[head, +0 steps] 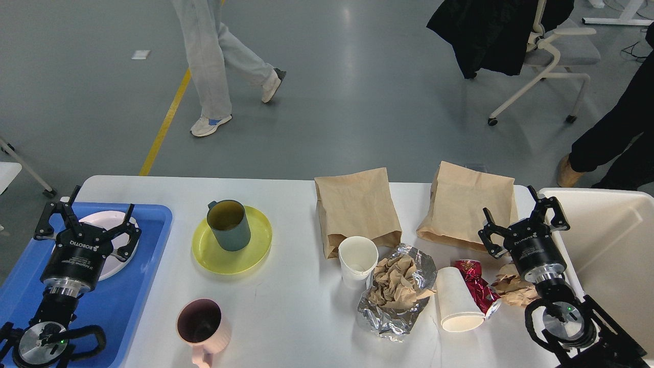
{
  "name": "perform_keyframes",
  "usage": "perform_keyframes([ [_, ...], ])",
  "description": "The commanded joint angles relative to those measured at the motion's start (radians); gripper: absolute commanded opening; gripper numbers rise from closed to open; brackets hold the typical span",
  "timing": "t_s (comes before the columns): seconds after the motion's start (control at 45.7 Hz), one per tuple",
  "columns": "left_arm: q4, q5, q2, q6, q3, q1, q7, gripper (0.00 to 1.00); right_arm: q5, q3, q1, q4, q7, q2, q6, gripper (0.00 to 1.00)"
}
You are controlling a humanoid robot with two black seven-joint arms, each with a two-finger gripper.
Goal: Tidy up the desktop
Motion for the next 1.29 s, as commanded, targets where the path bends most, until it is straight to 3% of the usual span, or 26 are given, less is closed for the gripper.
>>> perform_keyframes([
  [0.0,0.002,0.001,0.001,-0.005,0.0,0.001,0.0,0.96,0.0,0.0,0.0,0.0,0.0,0.0,0.0,1.0],
  [0.46,0.004,0.001,0.013,0.01,0.027,-0.031,-0.001,0.96,0.0,0.0,0.0,0.0,0.0,0.0,0.0,1.0],
  [0.591,0.005,-0.002,0.129,0.024,0.154,-0.062,-0.001,0.96,0.0,0.0,0.0,-0.002,0.0,0.0,0.0,1.0],
  [0.744,0.017,-0.002,0.352,0.099,0.504,-0.263,0.002,0.96,0.0,0.0,0.0,0.0,0.0,0.0,0.0,1.0],
  [0.897,0.094,-0.001,0.498,0.09,1.045,-0.585,-0.001,0.96,0.0,0.0,0.0,0.0,0.0,0.0,0.0,1.0],
  [0.941,0.094,0.001,0.507,0.087,1.203,-0.68,-0.003,0.96,0.0,0.0,0.0,0.0,0.0,0.0,0.0,1.0],
  [0.963,0.094,0.001,0.516,0.084,1.394,-0.808,-0.003,0.96,0.0,0.0,0.0,0.0,0.0,0.0,0.0,1.0],
  [1.116,0.093,0.002,0.508,0.07,1.959,-1.221,0.006,0.96,0.0,0.0,0.0,0.0,0.0,0.0,0.0,1.0],
  [1.204,0.087,0.002,0.427,0.07,2.236,-1.396,0.0,0.96,0.0,0.0,-0.001,0.001,0.0,-0.002,0.0,1.0],
  [1.269,0.082,-0.002,0.34,0.07,2.359,-1.472,0.011,0.96,0.0,0.0,-0.001,0.001,0.0,-0.002,0.0,1.0],
])
